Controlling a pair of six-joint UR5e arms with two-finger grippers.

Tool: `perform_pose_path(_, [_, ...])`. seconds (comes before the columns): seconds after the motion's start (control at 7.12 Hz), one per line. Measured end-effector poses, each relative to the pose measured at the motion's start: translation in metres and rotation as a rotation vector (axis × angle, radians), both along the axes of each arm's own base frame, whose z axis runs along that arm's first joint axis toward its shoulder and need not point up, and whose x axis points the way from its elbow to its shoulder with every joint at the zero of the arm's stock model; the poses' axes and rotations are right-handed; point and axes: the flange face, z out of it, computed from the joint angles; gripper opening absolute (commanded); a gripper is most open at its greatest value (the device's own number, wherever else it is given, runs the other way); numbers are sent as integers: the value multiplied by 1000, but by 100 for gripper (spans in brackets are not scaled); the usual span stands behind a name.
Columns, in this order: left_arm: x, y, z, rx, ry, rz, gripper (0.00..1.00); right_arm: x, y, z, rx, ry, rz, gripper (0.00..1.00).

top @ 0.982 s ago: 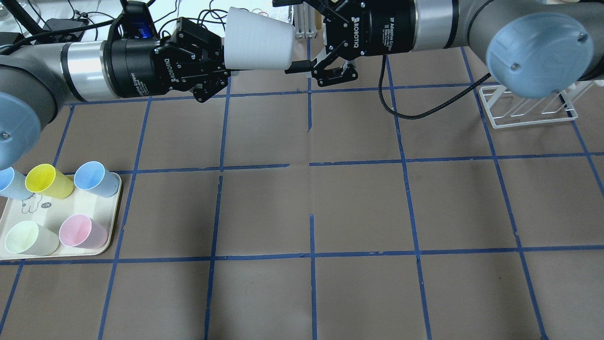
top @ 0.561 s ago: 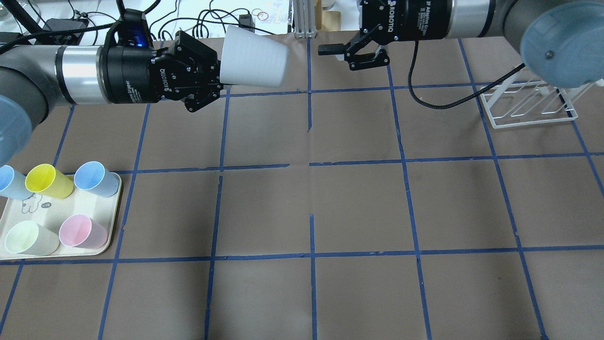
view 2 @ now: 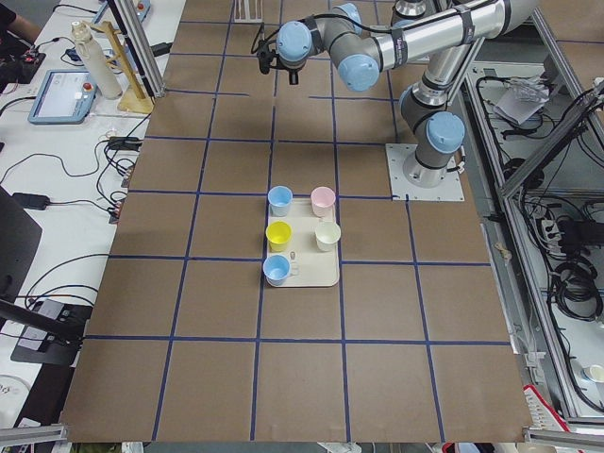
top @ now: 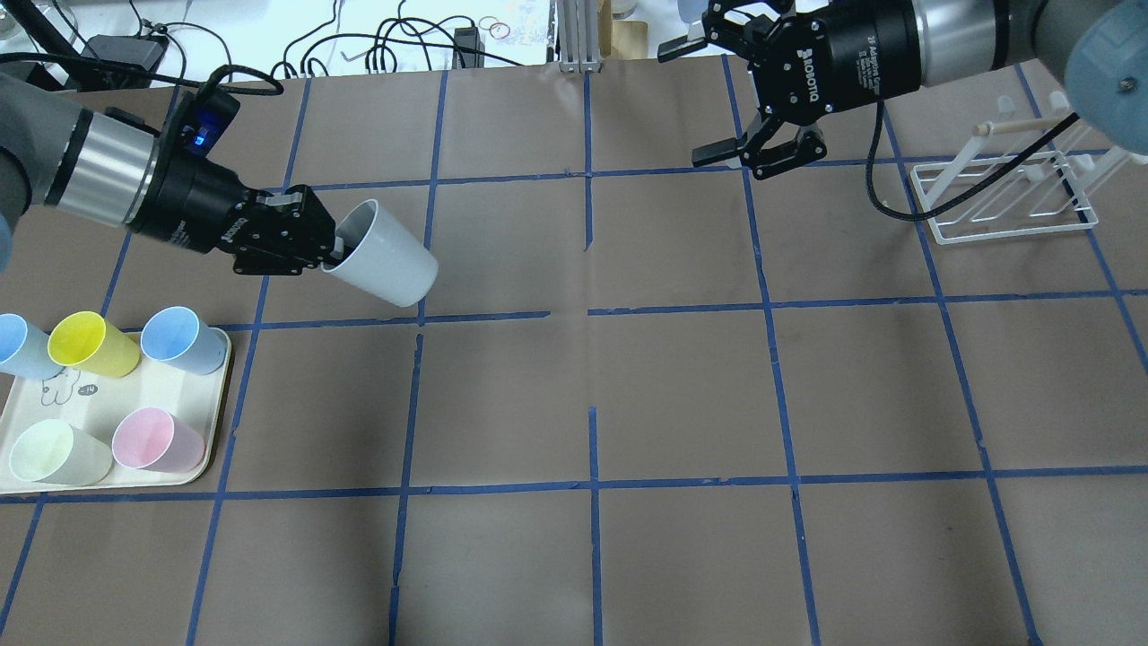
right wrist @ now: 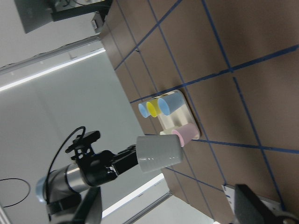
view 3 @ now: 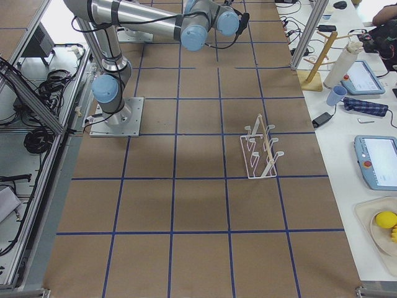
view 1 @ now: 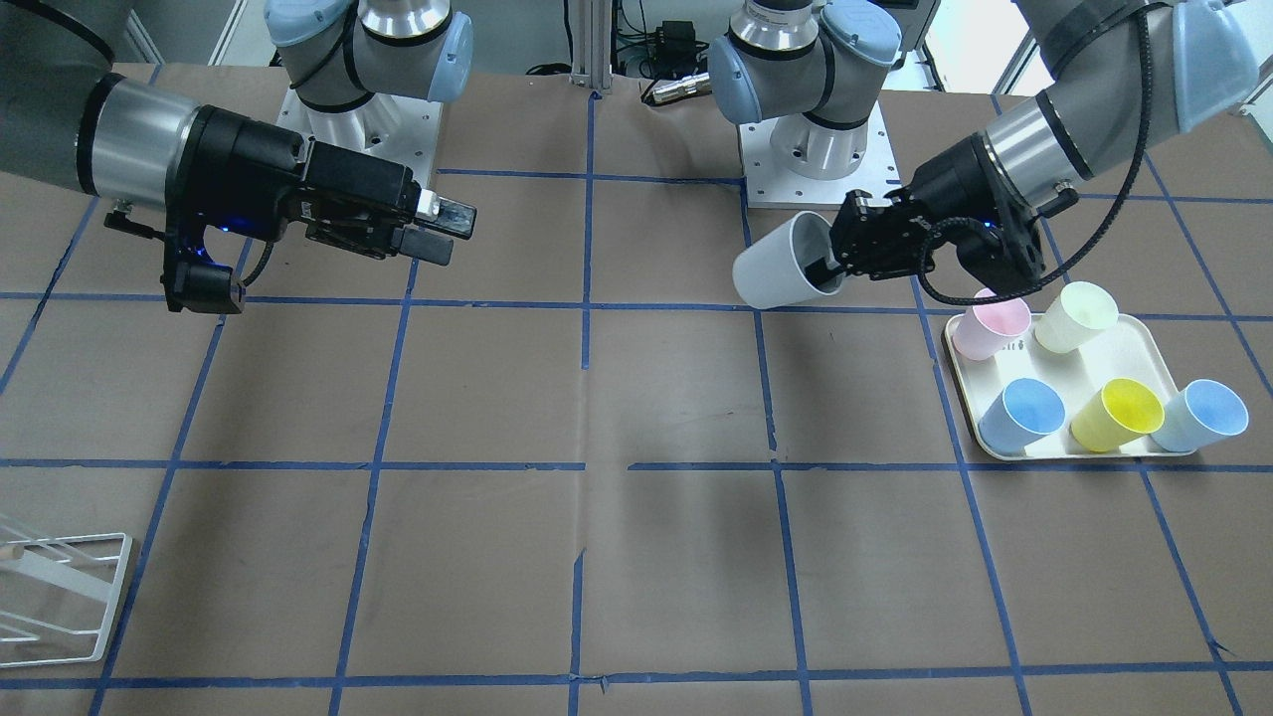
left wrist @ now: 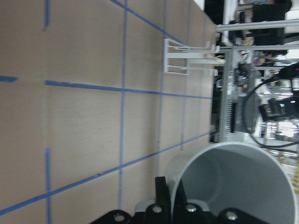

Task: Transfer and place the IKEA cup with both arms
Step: 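Lower the white cup onto the tray with the left gripper while the right arm withdraws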

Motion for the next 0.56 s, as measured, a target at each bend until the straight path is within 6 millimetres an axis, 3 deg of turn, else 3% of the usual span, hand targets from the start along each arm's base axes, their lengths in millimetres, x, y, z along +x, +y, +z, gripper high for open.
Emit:
perform_pose_path(0.42, [104, 11, 11, -60, -320, -106, 0, -22, 33, 15, -39, 447, 72, 100])
perform_pose_path(0.56, [156, 23, 12, -86, -359, -147, 0, -29, 42, 22, -57, 573, 88, 100])
